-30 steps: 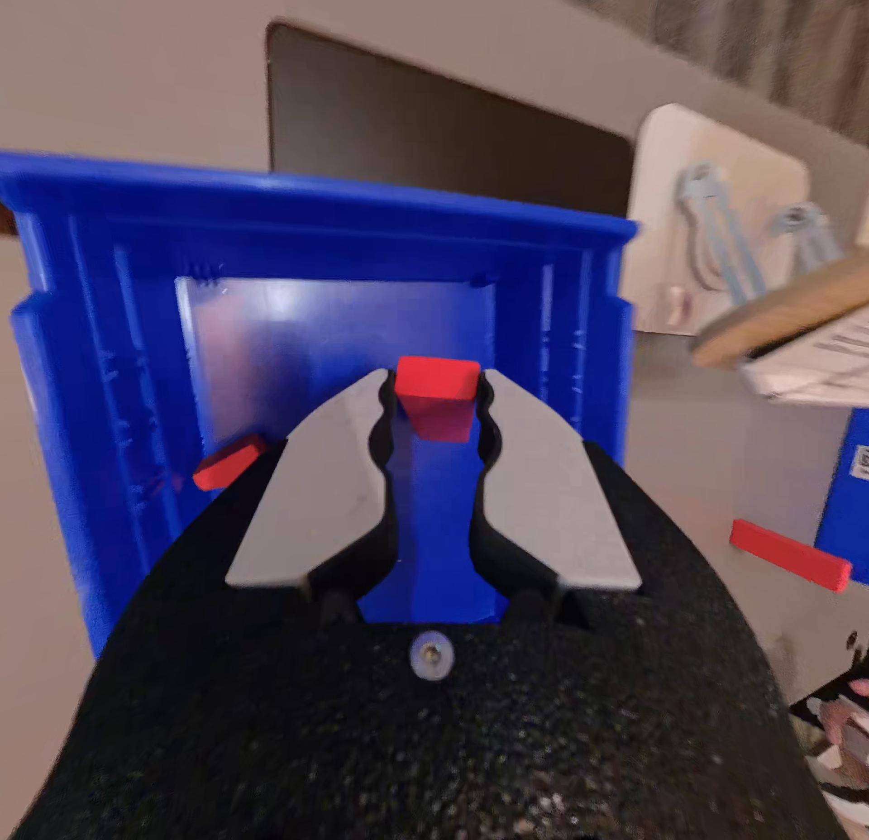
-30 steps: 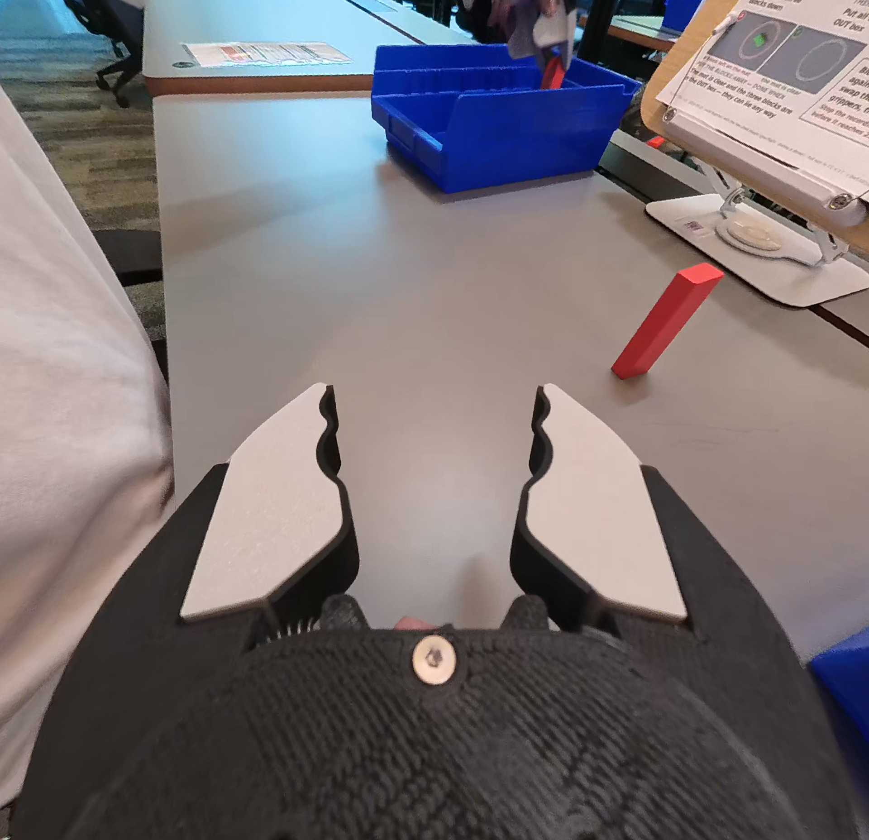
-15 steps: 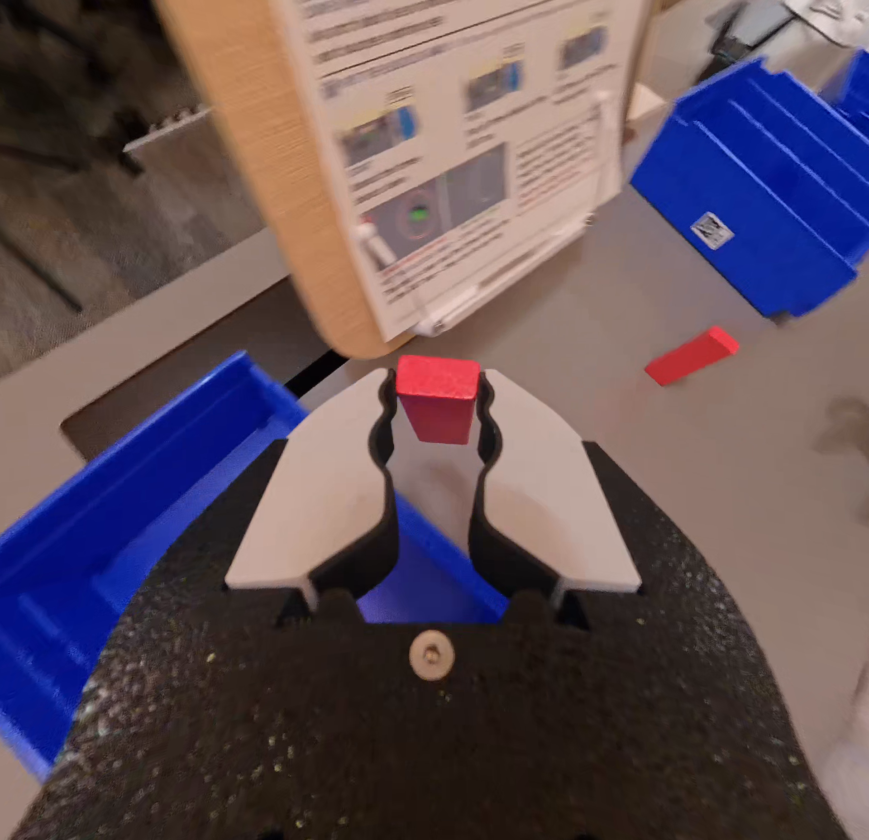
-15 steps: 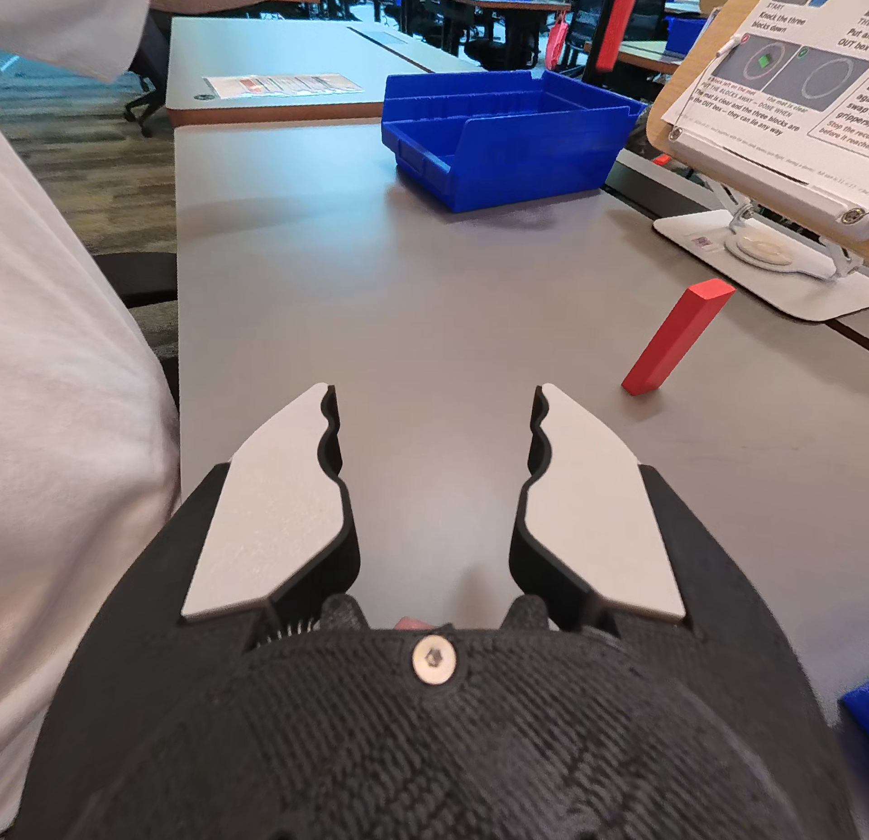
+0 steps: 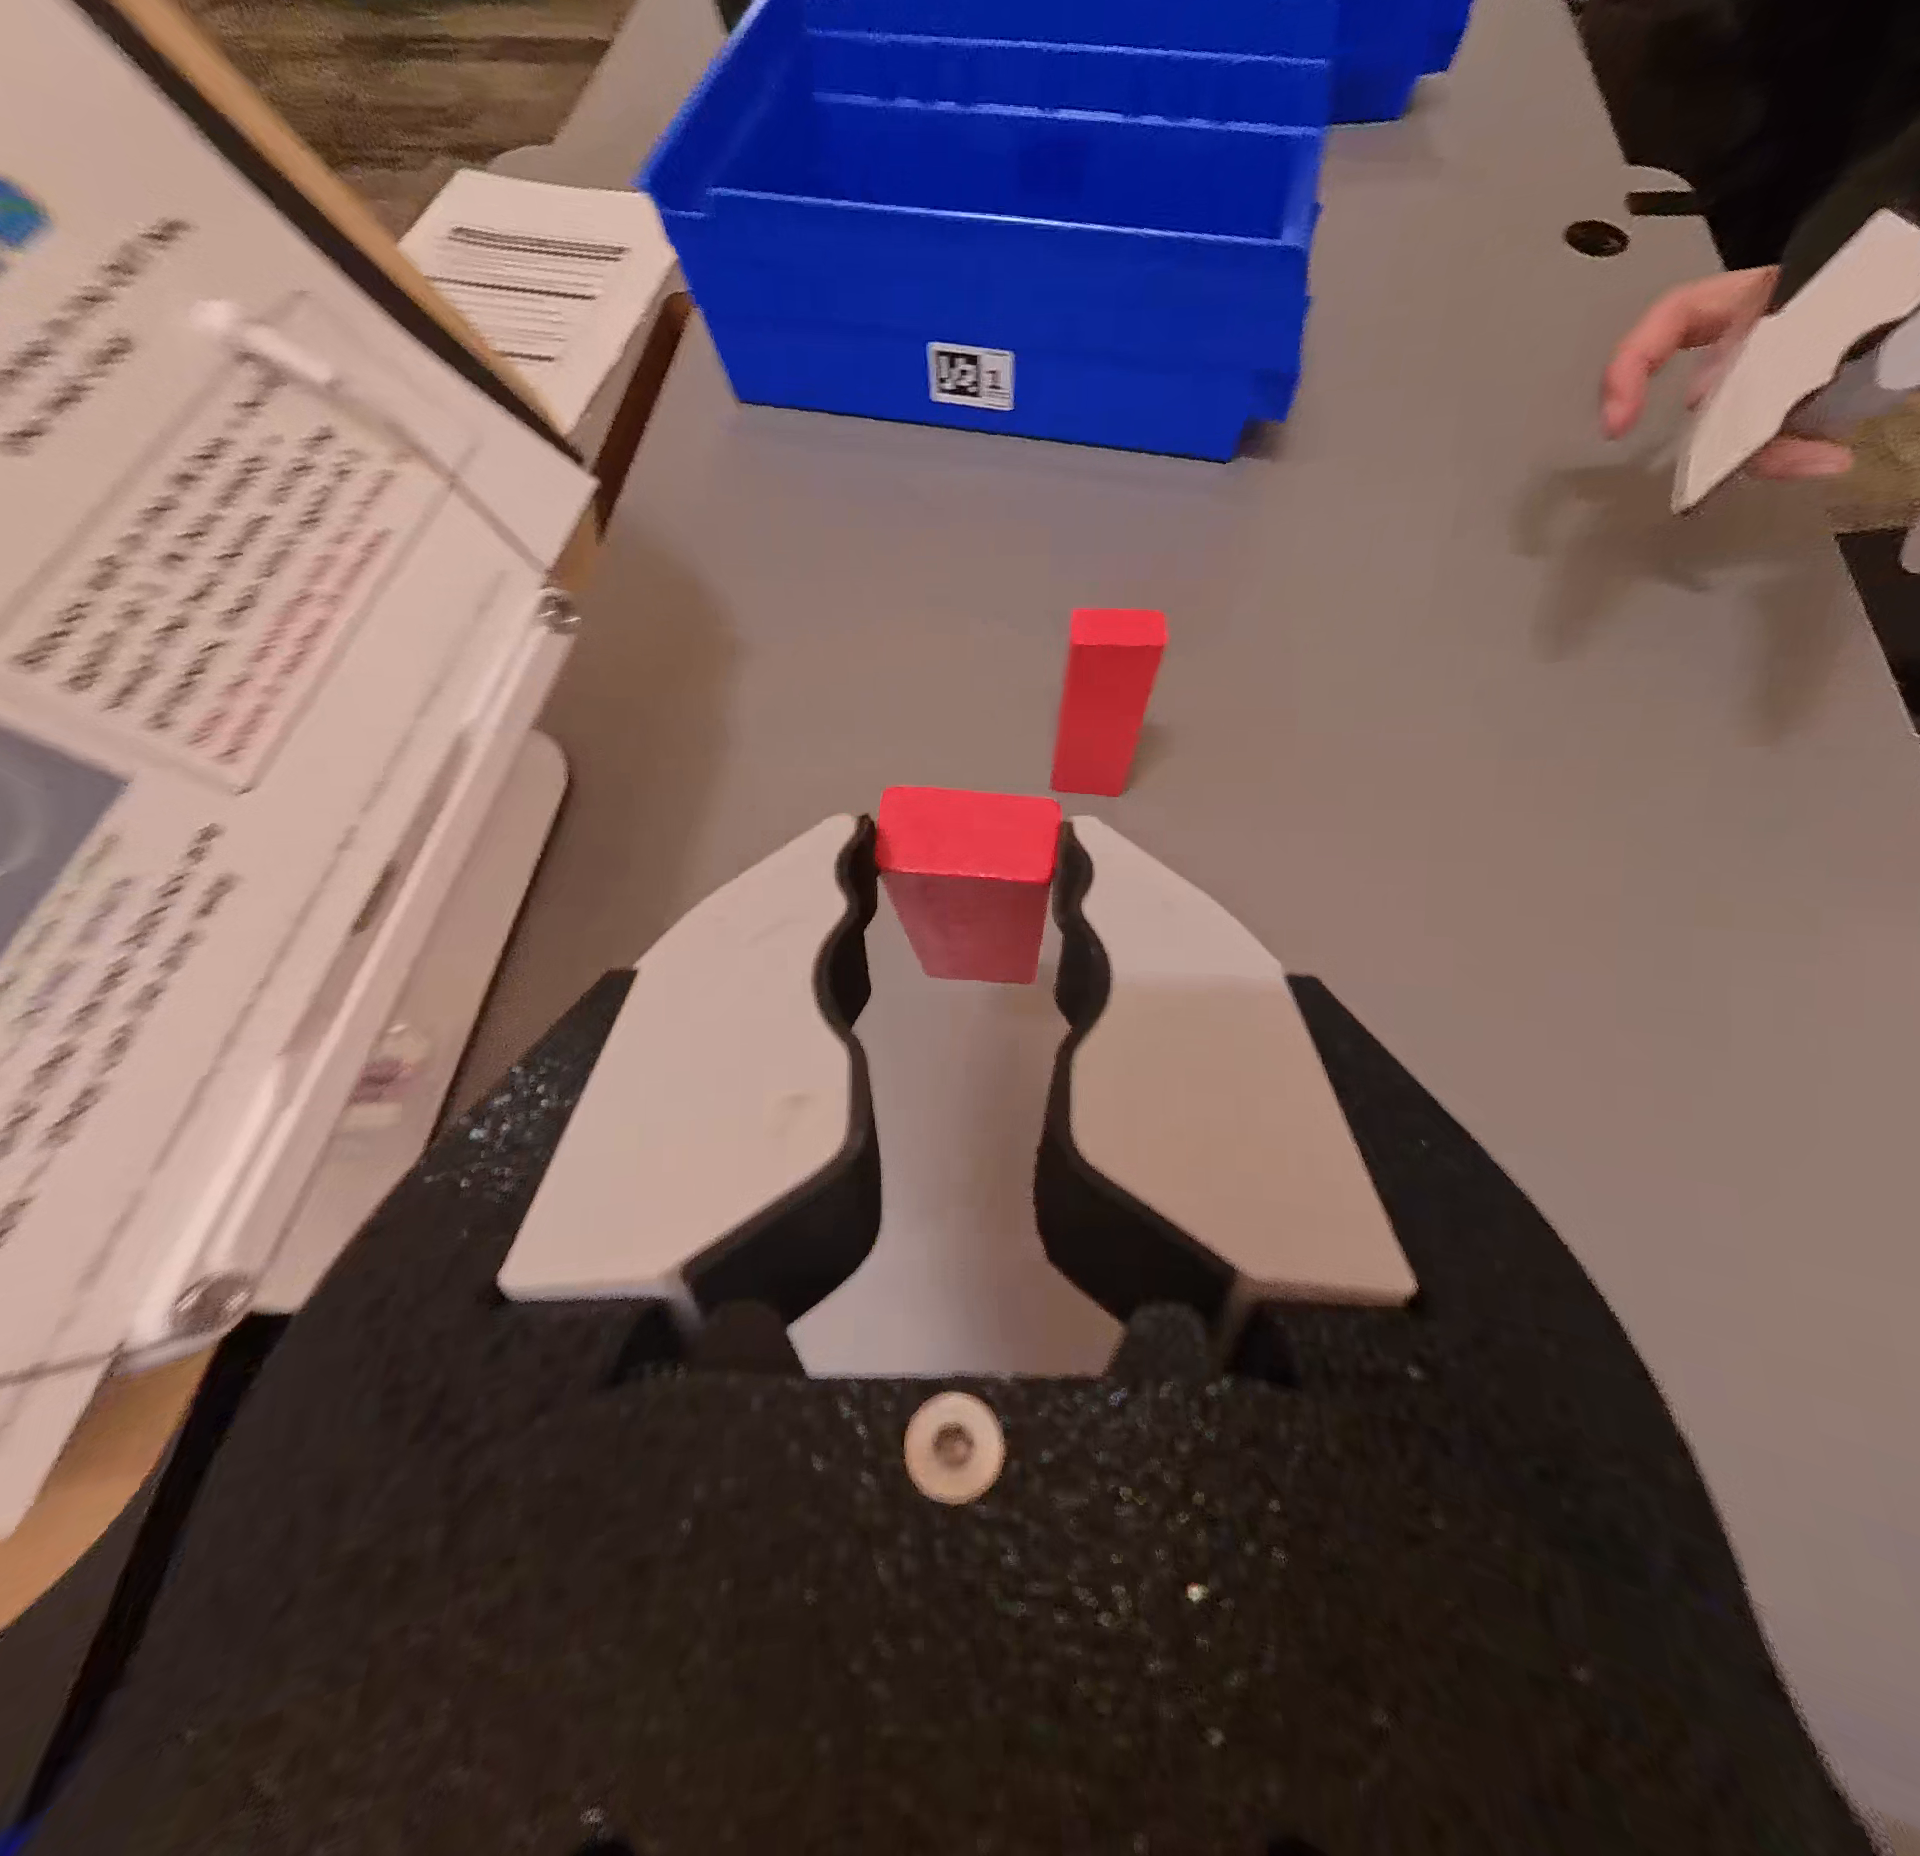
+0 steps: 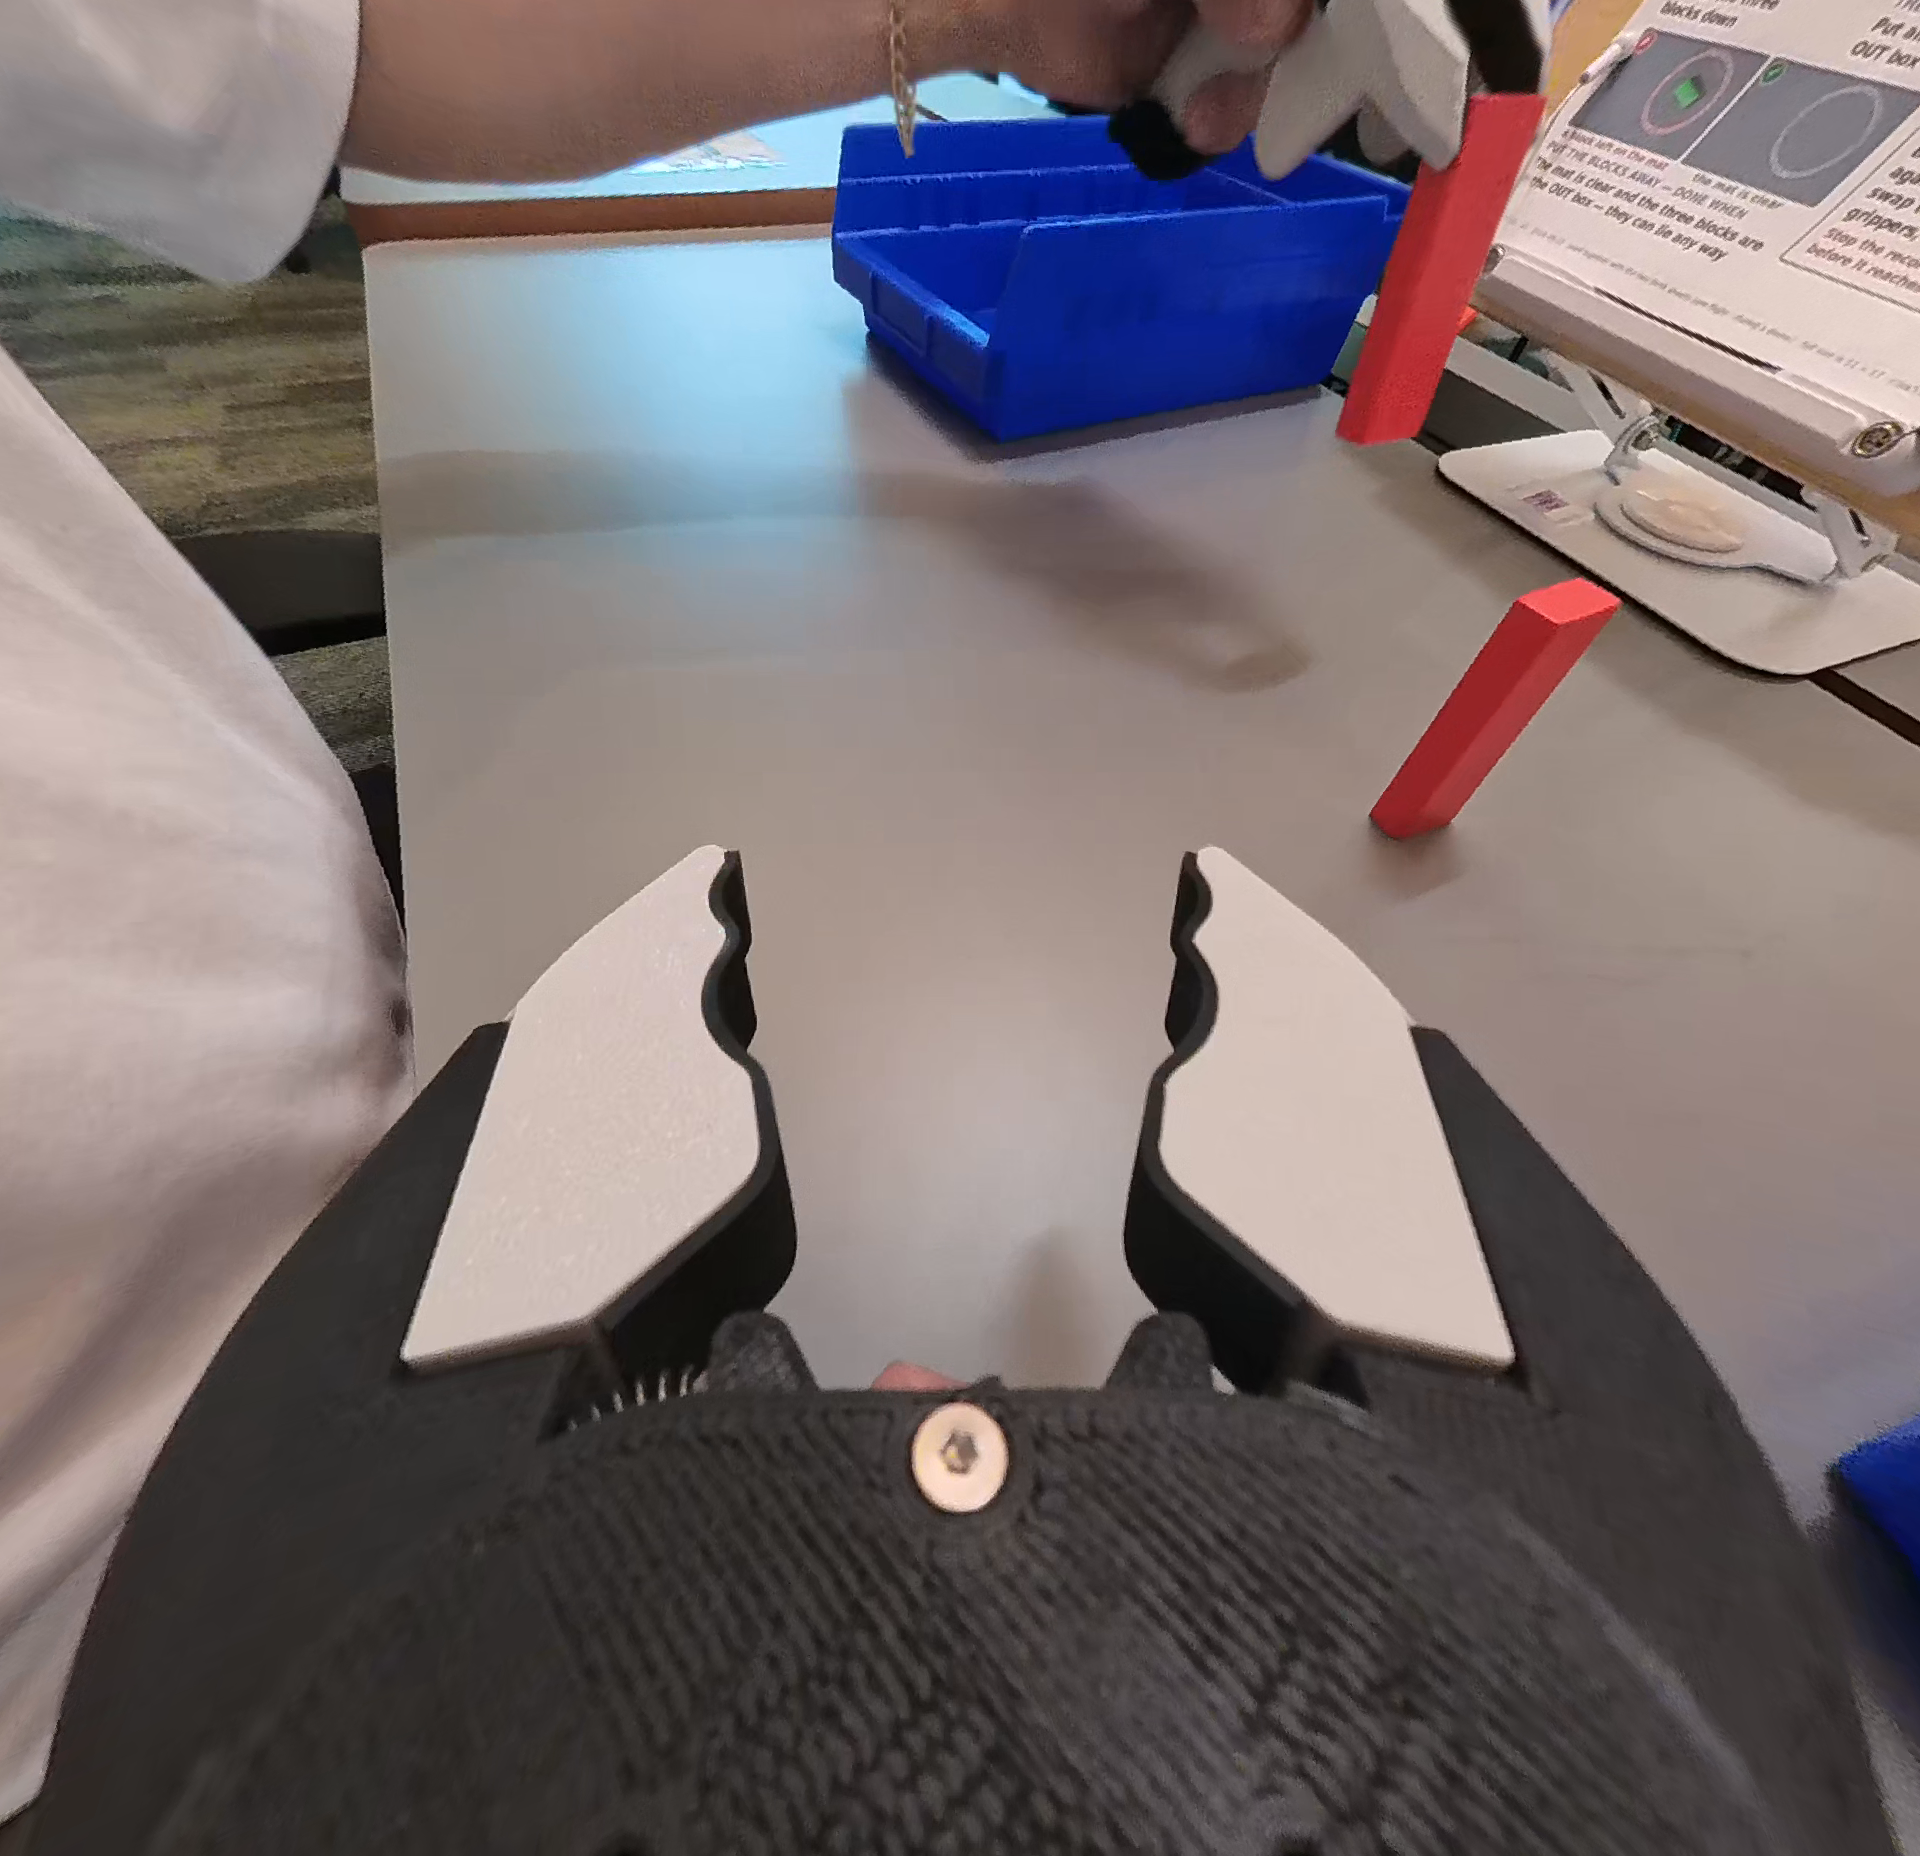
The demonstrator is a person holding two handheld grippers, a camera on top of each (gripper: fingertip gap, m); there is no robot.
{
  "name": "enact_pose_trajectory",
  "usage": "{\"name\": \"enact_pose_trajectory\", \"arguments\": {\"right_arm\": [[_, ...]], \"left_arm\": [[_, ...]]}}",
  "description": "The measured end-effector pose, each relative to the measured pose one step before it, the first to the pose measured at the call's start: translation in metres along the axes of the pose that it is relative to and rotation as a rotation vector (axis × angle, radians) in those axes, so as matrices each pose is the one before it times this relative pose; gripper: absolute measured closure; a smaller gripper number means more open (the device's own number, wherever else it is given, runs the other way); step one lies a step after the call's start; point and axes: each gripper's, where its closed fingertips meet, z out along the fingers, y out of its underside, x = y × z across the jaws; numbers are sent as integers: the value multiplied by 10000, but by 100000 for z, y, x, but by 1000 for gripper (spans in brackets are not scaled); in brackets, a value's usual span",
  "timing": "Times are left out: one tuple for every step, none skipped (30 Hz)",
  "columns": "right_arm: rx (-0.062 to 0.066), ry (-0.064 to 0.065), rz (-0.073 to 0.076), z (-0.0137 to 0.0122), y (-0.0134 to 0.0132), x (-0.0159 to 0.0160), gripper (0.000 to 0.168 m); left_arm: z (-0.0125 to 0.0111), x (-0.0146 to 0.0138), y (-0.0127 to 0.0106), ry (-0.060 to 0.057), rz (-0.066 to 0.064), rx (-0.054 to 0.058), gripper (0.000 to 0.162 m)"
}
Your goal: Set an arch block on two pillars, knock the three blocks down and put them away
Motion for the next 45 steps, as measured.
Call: {"name": "enact_pose_trajectory", "arguments": {"right_arm": [[-15,2,18,-88,87,-37,89],[-12,2,28,-76,81,-23,89],[-9,-2,35,-51,92,-8,89],[1,-22,32,-10,67,-28,89],[12,-27,23,19,45,-24,89],[3,-5,28,39,38,26,89],[-10,9,26,47,39,50,89],[-9,6,17,62,20,29,89],[8,10,2,45,-12,28,89],[28,16,0,47,-24,24,89],[27,8,28,45,-32,9,89],[20,-14,36,30,-10,-25,90],[22,-10,12,20,-9,-36,90],[4,1,-3,-4,28,-23,90],[-23,2,-2,-5,67,-11,90],[-26,7,11,-16,85,1,90],[-13,2,23,-4,68,0,90],[-5,-14,29,5,68,-25,90],[-9,-5,22,12,59,-9,90],[-3,-2,8,24,37,-11,90],[-8,-20,-2,26,41,-35,90],[-21,-10,0,32,53,-11,90],[-35,0,7,41,55,15,90],[-33,-10,0,30,45,-12,90],[-15,-21,-12,12,0,-22,90],[1,-16,-19,15,-18,-30,90],[4,-6,-10,5,-17,-8,90],[-3,-7,2,13,-2,2,90],[-2,1,8,9,10,1,90],[0,5,11,2,21,21,90],[2,-5,13,6,28,-9,90],[-2,-2,12,12,40,-12,90],[-13,0,10,2,66,0,90],[-18,1,9,3,49,-14,90],[-3,-2,1,7,11,-12,90],[11,-12,-6,6,-14,-25,90],[-4,-2,0,12,0,9,90],[-13,13,2,12,9,19,90],[2,0,-7,-2,-13,4,90],[12,-3,-10,4,-4,-3,90],[5,16,5,9,2,31,90],[-3,9,18,12,10,32,90],[0,-14,13,16,15,-8,90],[-1,2,-1,20,-6,7,90],[-9,3,-9,5,7,-6,90]], "left_arm": [[752,551,117,150,129,27,129],[734,488,143,92,190,-21,129],[695,487,100,86,225,-23,129],[682,436,49,66,231,-6,129],[647,323,86,21,212,-29,129],[605,259,130,15,165,-64,129],[582,238,146,55,66,-54,129],[544,226,134,92,-26,-39,129],[500,182,177,81,-24,-52,130],[451,73,234,13,8,-68,130],[400,31,258,7,3,-82,130],[361,68,226,58,-42,-63,129],[290,29,165,48,-61,-27,129],[242,-17,163,13,-30,-33,129],[198,-35,204,-11,-5,-64,129],[189,-63,205,-22,-18,-72,129],[185,-31,174,-8,-38,-61,130],[172,15,148,18,-20,-52,130],[164,23,121,3,13,-48,129],[157,-6,119,-27,23,-59,130],[151,17,91,-10,20,-50,129],[126,42,35,3,12,-16,129],[116,21,-5,-14,7,-4,129],[93,-1,17,-25,16,-27,129],[81,-20,36,-31,21,-40,129],[75,12,-2,-5,15,-15,129],[81,30,17,18,-4,-27,129],[84,2,88,-9,2,-78,129],[90,-4,119,-16,36,-99,129],[85,28,115,-3,41,-91,129],[48,48,-1,-3,17,-13,129],[28,34,-26,-2,0,14,129],[23,22,-16,-10,3,7,129],[7,8,-16,-13,8,8,129],[1,2,11,-7,-8,2,129],[-14,-20,18,-5,-31,-3,129],[-21,-36,28,-8,-38,-5,129],[-25,-48,51,-11,-51,-12,129],[-30,-23,35,-7,-62,-4,129],[-8,-16,19,-10,-53,9,129],[-6,-34,16,-22,-35,8,129],[9,2,2,-6,-26,7,129],[1,38,-3,2,6,-4,129],[-12,62,-1,3,29,-34,129],[4,123,0,37,6,-58,129]]}}
